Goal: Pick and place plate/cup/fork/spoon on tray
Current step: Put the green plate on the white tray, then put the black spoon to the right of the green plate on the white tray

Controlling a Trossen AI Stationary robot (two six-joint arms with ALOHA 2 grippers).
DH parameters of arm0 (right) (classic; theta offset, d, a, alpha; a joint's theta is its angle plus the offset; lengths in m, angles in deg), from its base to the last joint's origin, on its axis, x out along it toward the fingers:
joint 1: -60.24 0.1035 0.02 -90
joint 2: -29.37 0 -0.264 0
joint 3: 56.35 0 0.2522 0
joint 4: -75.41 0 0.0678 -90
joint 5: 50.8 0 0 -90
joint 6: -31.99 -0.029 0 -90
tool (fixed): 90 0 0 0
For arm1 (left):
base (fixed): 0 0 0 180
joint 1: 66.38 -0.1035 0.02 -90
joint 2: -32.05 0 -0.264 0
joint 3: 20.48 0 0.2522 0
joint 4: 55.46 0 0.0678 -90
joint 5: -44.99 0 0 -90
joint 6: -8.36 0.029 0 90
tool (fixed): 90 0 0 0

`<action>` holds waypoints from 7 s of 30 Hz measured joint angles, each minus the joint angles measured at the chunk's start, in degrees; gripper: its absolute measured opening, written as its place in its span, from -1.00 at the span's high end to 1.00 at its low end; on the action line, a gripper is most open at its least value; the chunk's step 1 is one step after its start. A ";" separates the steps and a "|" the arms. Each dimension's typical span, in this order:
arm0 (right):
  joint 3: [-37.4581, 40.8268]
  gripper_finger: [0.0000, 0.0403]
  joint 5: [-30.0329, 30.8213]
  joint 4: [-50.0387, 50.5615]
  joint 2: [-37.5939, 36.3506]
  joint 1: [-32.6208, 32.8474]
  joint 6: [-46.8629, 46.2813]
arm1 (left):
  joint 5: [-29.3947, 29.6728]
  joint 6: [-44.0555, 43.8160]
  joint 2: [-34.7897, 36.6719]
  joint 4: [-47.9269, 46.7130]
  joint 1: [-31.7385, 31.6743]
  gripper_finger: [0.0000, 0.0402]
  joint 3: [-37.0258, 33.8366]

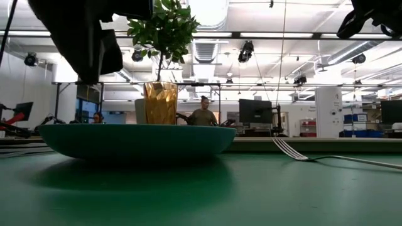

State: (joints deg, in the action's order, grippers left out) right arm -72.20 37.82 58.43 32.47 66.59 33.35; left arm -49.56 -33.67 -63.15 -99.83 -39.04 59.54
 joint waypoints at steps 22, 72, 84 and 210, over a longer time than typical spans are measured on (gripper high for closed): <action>0.00 0.96 -0.04 0.42 0.10 0.00 -1.50 | 12.60 13.90 -6.26 -1.03 3.90 0.51 -0.52; -1.36 0.96 -9.05 -0.82 -0.07 0.02 -4.73 | 30.41 45.03 -7.18 -1.30 -1.78 1.00 22.64; -0.63 0.96 -14.62 -3.00 -3.04 0.02 -3.75 | 30.16 52.12 -10.14 7.18 -10.67 1.00 22.71; -20.25 0.96 6.76 1.90 48.50 12.73 -41.97 | 22.66 57.34 28.83 39.16 -10.72 0.53 -18.07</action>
State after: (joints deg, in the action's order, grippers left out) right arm -92.45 44.58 60.32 80.97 79.32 -8.62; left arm -26.91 23.67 -34.32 -60.67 -49.75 41.47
